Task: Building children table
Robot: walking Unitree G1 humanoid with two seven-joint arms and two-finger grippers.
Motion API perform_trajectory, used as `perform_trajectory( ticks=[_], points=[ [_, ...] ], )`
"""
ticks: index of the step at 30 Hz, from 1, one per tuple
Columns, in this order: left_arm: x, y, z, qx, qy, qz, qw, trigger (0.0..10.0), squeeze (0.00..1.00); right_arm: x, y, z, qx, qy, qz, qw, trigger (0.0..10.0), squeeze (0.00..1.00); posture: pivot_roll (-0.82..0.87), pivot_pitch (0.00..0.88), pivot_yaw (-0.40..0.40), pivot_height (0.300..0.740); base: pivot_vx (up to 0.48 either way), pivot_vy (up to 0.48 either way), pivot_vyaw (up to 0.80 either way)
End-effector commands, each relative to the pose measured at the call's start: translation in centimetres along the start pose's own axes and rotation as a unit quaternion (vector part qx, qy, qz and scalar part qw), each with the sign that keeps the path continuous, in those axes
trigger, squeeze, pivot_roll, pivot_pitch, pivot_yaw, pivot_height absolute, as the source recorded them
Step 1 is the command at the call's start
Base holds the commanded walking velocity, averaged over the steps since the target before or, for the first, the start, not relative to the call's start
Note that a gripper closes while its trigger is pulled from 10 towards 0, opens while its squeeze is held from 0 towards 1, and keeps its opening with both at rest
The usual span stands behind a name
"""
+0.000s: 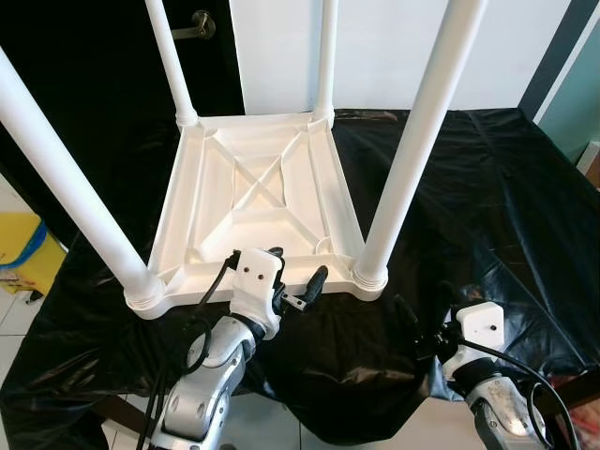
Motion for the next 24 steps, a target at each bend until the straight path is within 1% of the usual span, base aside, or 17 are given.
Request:
perform_trajectory(
  ticks=[1,3,11,24],
  points=[
    [-0.25,0.24,-0.24,0.009,0.003,-0.005,1.0,10.0,0.0,-0.12,0.01,-0.14,0.006,-0.001,-0.003,1.0,10.0,0.0,-0.15,0.079,-0.017,0.74,0.0,0.0,0.0],
    [-0.27,0.24,-0.26,0.01,0.003,-0.005,1.0,10.0,0.0,-0.12,0.01,-0.11,0.006,-0.001,-0.003,1.0,10.0,0.0,-0.15,0.081,-0.017,0.74,0.0,0.0,0.0],
    [-0.39,0.39,-0.34,0.015,0.025,-0.009,1.0,10.0,0.0,-0.07,-0.01,0.0,0.008,0.002,-0.002,1.0,10.0,0.0,-0.15,0.088,-0.017,0.74,0.0,0.0,0.0],
    [-0.46,0.68,-0.24,0.015,0.033,-0.013,0.999,10.0,0.0,-0.2,0.11,0.03,0.008,0.002,-0.006,1.0,10.0,0.0,-0.14,0.098,-0.022,0.74,0.0,0.367,0.0]
  ],
)
Point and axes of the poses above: a point about 5 cm out from each wrist's last joint towards the gripper, its own y axis pointing back from the gripper into the wrist, its own x axis along the axis of the wrist's last joint, z = x × y, the point moved 1 cm from there along -y, pointing out of the wrist towards the gripper, and after that the axes turned 2 degrees about y, right-handed, at the moved point
